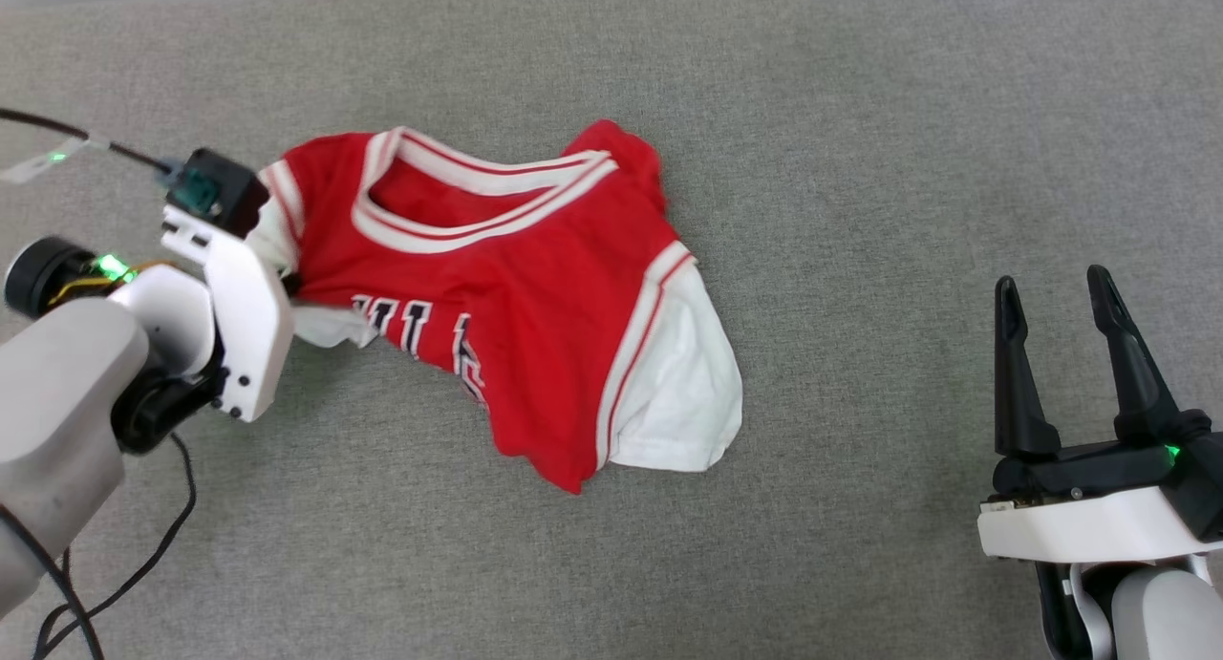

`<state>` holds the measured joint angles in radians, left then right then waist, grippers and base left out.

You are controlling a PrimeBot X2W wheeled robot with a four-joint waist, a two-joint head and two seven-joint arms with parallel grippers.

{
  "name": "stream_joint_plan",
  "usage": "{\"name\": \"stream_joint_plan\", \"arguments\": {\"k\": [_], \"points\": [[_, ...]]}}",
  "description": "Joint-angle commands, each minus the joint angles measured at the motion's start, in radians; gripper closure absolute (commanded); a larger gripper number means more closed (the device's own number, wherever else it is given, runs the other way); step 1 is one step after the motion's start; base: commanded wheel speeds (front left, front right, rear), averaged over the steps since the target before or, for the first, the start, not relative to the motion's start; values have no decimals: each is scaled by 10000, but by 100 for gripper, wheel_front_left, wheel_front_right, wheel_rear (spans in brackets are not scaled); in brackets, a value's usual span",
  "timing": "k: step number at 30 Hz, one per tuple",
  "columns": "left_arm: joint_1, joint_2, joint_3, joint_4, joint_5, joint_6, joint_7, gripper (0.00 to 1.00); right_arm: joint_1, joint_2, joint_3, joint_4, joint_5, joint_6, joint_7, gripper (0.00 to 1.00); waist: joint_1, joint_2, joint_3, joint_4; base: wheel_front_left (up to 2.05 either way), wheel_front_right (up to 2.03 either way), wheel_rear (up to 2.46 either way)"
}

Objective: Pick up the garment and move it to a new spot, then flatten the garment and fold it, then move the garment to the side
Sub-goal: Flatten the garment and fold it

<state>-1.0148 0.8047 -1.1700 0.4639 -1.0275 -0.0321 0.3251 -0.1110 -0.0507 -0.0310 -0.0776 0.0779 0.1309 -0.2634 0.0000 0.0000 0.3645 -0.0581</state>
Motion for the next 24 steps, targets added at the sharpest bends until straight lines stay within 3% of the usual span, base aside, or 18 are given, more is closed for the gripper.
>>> {"name": "stream_joint_plan", "arguments": {"k": [1,6,7,8,9,16,20,24], "points": [[137,86,14,167,-29,80,-27,100,-91,9,15,-19,-57,-3,-20,0,0,0,42,-17,0,0,0],[651,-221,54,768,-401,87,-241,100,-79,9,52,86,-84,-3,-20,0,0,0,-15,-62,0,0,0],[645,-315,154,854,-418,145,-489,66,-61,9,58,99,-97,-3,-20,0,0,0,-77,-63,0,0,0],[618,-374,239,923,-342,189,-799,7,-56,9,55,92,-107,-3,-20,0,0,0,-150,-65,0,0,0],[598,-424,325,972,-269,244,-1150,0,-65,8,18,61,-91,-3,-20,0,0,0,-229,-54,0,0,0],[926,-476,814,690,348,934,-3896,0,-428,8,-60,-310,-430,-3,-20,0,0,0,-947,157,0,0,0],[1545,-458,1214,72,538,1836,-5431,0,-969,9,-2,-674,-926,-3,-18,0,0,0,-1299,343,0,0,0],[2412,-404,1945,-957,988,3008,-5888,0,-1783,-352,303,-849,-1223,-3,-20,0,0,0,-1483,474,0,0,0]]}}
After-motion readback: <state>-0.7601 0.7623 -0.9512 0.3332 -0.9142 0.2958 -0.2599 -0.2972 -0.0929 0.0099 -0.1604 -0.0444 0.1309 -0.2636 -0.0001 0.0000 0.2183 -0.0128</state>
